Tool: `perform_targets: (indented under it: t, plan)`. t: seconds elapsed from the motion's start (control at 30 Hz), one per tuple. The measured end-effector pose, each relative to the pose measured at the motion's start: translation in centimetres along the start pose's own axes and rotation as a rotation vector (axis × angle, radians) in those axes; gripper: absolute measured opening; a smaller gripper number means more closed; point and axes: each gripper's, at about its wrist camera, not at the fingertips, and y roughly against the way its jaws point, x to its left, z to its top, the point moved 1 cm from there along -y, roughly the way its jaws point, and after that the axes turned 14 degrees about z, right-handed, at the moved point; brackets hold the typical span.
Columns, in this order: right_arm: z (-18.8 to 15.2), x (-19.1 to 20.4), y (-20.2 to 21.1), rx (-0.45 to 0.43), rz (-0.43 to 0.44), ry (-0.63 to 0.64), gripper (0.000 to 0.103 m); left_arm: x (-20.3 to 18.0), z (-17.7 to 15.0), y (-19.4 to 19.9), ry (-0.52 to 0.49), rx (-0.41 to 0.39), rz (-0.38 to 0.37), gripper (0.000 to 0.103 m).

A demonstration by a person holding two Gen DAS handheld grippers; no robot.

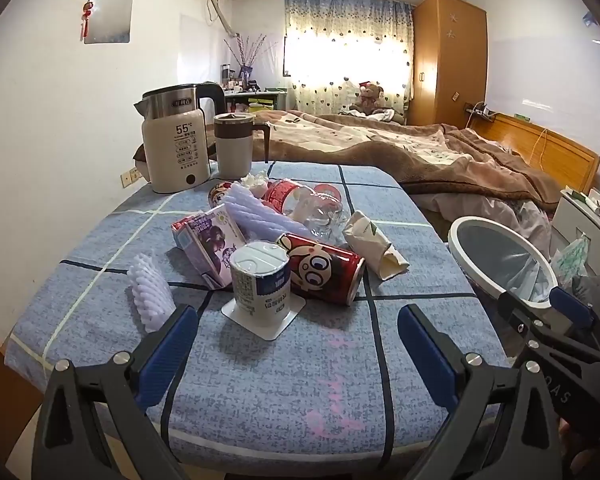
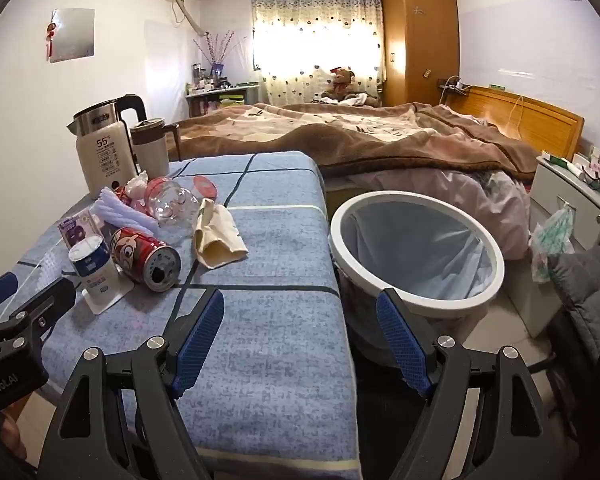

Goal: Collect trash

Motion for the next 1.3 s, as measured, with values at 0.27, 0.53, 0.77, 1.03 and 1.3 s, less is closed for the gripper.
perform_targets:
  t: [0.27, 0.53, 0.77, 1.03, 1.3]
  plan:
    - [0.4, 0.0, 0.3, 0.001, -0.01, -0.009, 0.079, -0.3, -0.3, -0.2, -0.006, 0.007, 0.005, 0.101]
    - [0.7, 0.4, 0.9, -0.011, -0.014, 0.0, 0.079, -0.2, -0.3, -0.2, 0.005, 0.006, 0.001, 0.102]
    - [0.7, 0.7, 1.3, -0.018, -0.015, 0.007, 0.079, -0.1, -0.4, 0.0, 0.012, 0.009, -0.001, 0.101]
    - [0.6, 0.8, 1.3, -0.016, -0.017, 0.008, 0.079, 0.0, -0.4, 0.0, 0.012, 0.009, -0.001, 0.101]
    - [0.7, 0.9, 1.3, -0.017, -0.02, 0.011, 0.079, 0.2, -0.4, 0.0, 0.013, 0.01, -0.002, 0.101]
